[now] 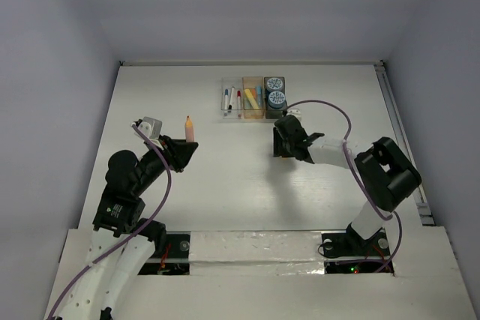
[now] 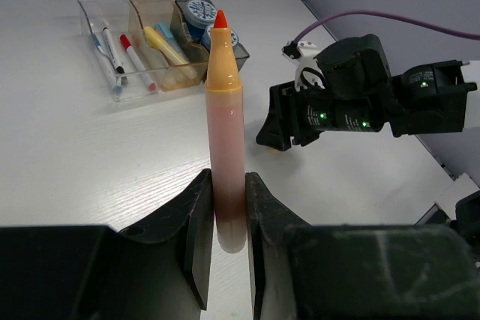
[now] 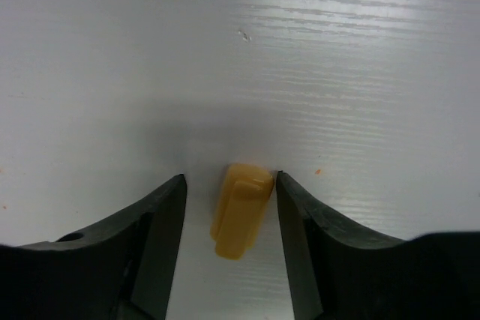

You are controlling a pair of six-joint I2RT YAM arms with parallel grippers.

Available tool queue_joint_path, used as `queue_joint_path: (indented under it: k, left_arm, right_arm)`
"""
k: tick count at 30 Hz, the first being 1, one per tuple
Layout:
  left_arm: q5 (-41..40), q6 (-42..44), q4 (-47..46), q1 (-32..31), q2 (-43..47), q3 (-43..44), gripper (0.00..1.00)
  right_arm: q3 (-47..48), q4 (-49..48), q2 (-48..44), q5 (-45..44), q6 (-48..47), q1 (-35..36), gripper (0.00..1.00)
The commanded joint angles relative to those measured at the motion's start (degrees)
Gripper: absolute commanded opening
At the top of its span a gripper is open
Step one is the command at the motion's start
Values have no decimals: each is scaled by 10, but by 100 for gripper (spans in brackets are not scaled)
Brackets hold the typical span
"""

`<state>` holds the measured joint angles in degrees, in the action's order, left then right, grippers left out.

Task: Sort the stationery into containers
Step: Pick up the pen cap from the center of the board.

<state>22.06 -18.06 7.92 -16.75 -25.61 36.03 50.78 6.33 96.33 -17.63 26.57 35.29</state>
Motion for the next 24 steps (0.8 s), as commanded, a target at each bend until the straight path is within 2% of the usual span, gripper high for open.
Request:
queue_joint_path:
  k: [1, 3, 10, 12, 13, 17, 18, 19, 20, 21, 24]
  left_arm:
    - [1, 7, -22, 1, 7, 5, 0]
    - [-1, 7, -22, 1, 7, 5, 0]
    - [0, 8, -22, 1, 8, 5, 0]
    - [1, 7, -21, 1, 9, 5, 0]
    - [1, 7, -21, 1, 9, 5, 0]
    - [1, 6, -23, 1, 10, 5, 0]
    - [1, 7, -23, 1, 10, 5, 0]
    - [1, 6, -23, 1, 10, 5, 0]
    - [2, 6, -23, 1, 11, 5, 0]
    - [2, 7, -23, 1, 11, 5, 0]
    - [1, 7, -23, 1, 12, 5, 0]
  right_arm:
    - [26, 61, 34, -22, -24, -3, 53]
    - [35, 75, 45, -25, -27, -3, 49]
    - [56, 104, 54, -20, -29, -3, 47]
    - [57, 109, 48, -16, -28, -3, 40]
    - [57, 110, 47, -16, -25, -3, 39]
    - [56, 109, 39, -5, -17, -3, 42]
    - [56, 110, 39, -3, -14, -3, 46]
    - [56, 111, 39, -2, -13, -3, 56]
    - [55, 111, 37, 0, -13, -3, 59]
    - [51, 109, 37, 0, -13, -3, 61]
    - [49, 112, 39, 3, -12, -3, 55]
